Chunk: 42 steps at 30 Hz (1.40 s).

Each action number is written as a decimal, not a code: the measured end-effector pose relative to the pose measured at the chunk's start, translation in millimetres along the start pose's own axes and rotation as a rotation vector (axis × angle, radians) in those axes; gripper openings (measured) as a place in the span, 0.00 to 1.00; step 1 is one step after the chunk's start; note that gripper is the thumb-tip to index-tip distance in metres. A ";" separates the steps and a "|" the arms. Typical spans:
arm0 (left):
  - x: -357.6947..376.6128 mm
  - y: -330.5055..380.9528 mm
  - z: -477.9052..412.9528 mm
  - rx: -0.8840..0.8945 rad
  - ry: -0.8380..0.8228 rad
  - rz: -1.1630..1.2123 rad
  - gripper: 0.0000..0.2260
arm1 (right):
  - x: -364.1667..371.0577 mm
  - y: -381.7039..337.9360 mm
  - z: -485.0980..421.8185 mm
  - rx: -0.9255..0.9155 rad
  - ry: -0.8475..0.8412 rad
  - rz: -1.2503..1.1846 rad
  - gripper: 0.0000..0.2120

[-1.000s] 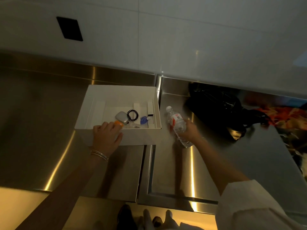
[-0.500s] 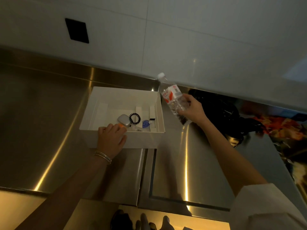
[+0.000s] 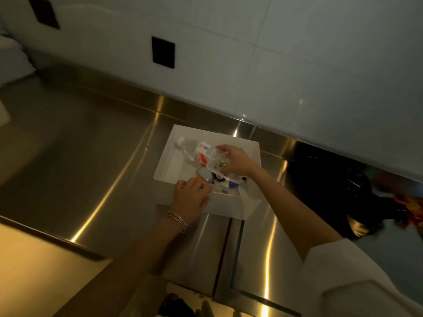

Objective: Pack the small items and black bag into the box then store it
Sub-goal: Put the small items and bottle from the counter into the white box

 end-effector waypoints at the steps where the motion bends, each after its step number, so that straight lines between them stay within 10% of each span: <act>1: 0.6 0.6 0.2 -0.005 -0.008 0.004 0.08 | 5.2 3.0 -1.3 0.005 -0.022 0.038 0.34; 35: 1.3 6.6 -3.2 -0.019 -0.024 0.043 0.06 | 29.3 41.1 -24.3 0.051 0.290 0.325 0.20; 42: -3.0 7.7 -9.0 0.009 -0.090 -0.036 0.08 | 17.2 52.3 5.2 -0.010 -0.049 0.251 0.11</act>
Point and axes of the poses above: each hand's wrist, its own z-axis away from the middle knuckle, its own x-axis out of the palm, y = z × x, the point moved 1 cm from there along -z, towards the middle knuckle, and after that the axes turned 9 degrees about y, right-handed, at the moved point
